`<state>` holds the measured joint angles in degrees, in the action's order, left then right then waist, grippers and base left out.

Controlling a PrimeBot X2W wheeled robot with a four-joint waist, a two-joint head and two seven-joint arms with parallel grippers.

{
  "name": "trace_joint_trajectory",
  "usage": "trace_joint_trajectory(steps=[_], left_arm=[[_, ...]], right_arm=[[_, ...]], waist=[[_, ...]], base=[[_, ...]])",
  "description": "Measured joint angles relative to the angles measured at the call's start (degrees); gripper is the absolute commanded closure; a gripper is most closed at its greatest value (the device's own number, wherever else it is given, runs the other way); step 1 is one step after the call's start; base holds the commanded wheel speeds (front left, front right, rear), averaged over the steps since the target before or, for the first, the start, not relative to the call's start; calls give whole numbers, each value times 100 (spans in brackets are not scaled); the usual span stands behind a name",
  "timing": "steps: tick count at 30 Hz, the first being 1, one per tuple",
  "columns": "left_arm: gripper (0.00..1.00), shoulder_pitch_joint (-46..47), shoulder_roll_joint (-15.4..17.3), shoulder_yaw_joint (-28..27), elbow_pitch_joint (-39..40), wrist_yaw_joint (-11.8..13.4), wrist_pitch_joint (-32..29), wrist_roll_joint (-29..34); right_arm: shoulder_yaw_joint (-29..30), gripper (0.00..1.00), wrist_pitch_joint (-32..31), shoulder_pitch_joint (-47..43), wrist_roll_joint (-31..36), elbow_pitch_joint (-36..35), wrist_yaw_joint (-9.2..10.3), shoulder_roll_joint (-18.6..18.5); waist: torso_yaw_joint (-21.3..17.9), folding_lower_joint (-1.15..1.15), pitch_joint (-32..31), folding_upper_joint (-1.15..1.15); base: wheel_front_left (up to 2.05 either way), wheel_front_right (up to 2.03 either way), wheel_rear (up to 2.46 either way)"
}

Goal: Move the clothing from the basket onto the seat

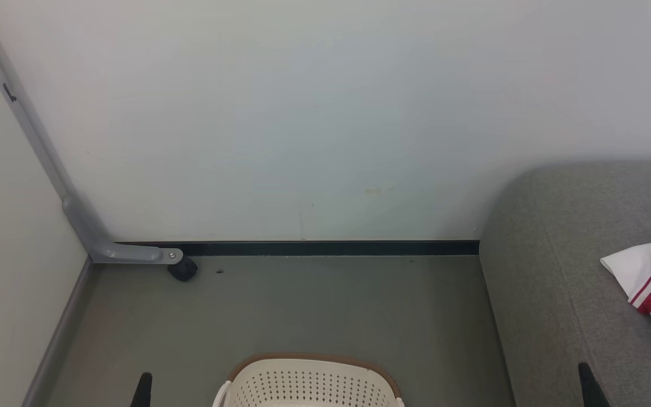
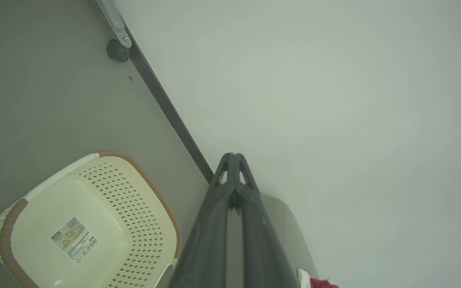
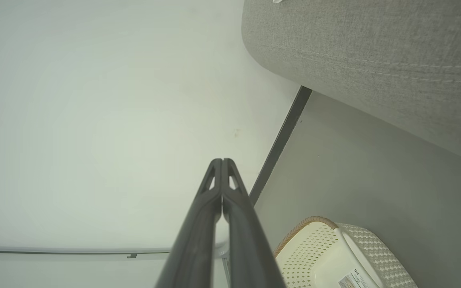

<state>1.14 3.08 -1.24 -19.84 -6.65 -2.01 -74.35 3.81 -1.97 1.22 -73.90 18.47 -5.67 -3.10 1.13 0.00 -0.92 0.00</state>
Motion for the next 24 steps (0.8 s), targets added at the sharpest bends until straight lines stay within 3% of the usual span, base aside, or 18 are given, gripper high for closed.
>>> trace_joint_trajectory(steps=[24], left_arm=[[100, 269, -60, -374, 224, -42, -450, -1647]], right_arm=[[402, 100, -452, 323, -1739, -103, -97, 62]], waist=[[-114, 0, 102, 0]], base=[[0, 0, 0]])
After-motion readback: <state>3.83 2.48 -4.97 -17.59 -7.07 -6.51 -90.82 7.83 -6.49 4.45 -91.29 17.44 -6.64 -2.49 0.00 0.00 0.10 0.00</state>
